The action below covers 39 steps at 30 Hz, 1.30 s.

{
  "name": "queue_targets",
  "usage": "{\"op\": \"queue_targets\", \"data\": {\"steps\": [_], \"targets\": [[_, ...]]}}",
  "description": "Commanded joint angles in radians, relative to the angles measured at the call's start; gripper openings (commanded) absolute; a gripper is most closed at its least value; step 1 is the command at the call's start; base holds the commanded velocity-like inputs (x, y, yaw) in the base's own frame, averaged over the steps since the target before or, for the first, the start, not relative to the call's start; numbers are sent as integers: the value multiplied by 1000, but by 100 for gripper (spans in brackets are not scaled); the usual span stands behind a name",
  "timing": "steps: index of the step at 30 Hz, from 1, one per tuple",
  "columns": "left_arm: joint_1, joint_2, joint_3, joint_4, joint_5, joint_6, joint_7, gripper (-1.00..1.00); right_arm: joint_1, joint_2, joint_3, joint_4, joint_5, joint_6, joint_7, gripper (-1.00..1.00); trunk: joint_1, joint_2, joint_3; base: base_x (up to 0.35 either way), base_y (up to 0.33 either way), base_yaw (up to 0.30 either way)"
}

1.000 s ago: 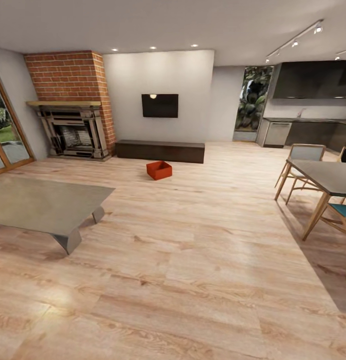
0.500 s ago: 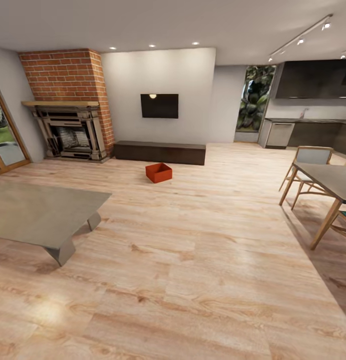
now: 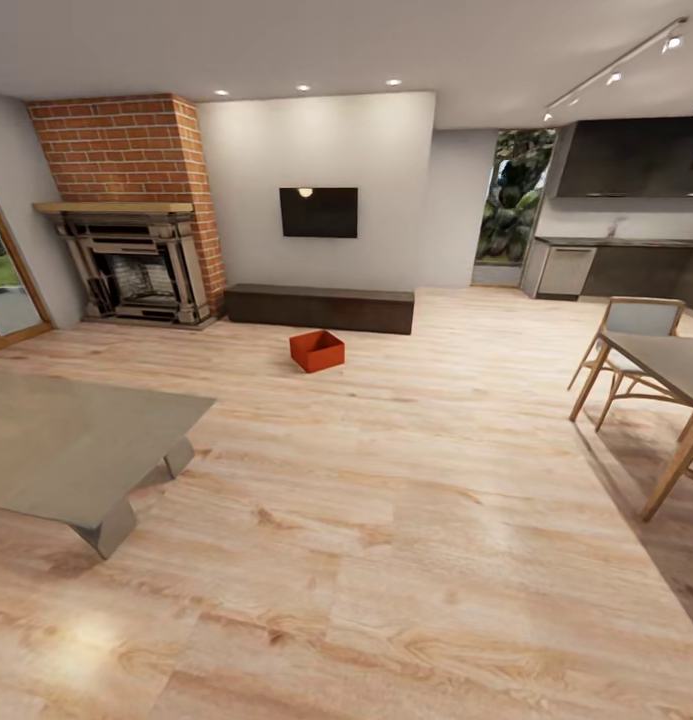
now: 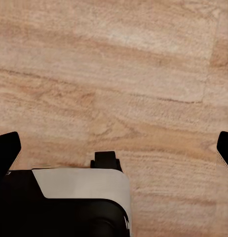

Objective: Move the two storage containers from the living room to the garage. In the garage, place one container on the floor and stack the other container on top of it (either order is fine).

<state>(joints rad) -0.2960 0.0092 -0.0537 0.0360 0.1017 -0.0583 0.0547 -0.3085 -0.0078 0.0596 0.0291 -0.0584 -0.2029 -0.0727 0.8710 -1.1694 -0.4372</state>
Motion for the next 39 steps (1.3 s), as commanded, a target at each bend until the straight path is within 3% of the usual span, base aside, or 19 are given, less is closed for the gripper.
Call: {"op": "queue_targets", "data": {"steps": [1,39], "targets": [[-2,0,-6,4,10,-6,1,100,-1,0,6,3,-6,-6,-2,100,1,-1,-1,340,0,0],[-2,-1,-6,4,10,-6,1,100,-1,0,6,3,-6,-6,-1,100,1,-1,-1,340,0,0]]}}
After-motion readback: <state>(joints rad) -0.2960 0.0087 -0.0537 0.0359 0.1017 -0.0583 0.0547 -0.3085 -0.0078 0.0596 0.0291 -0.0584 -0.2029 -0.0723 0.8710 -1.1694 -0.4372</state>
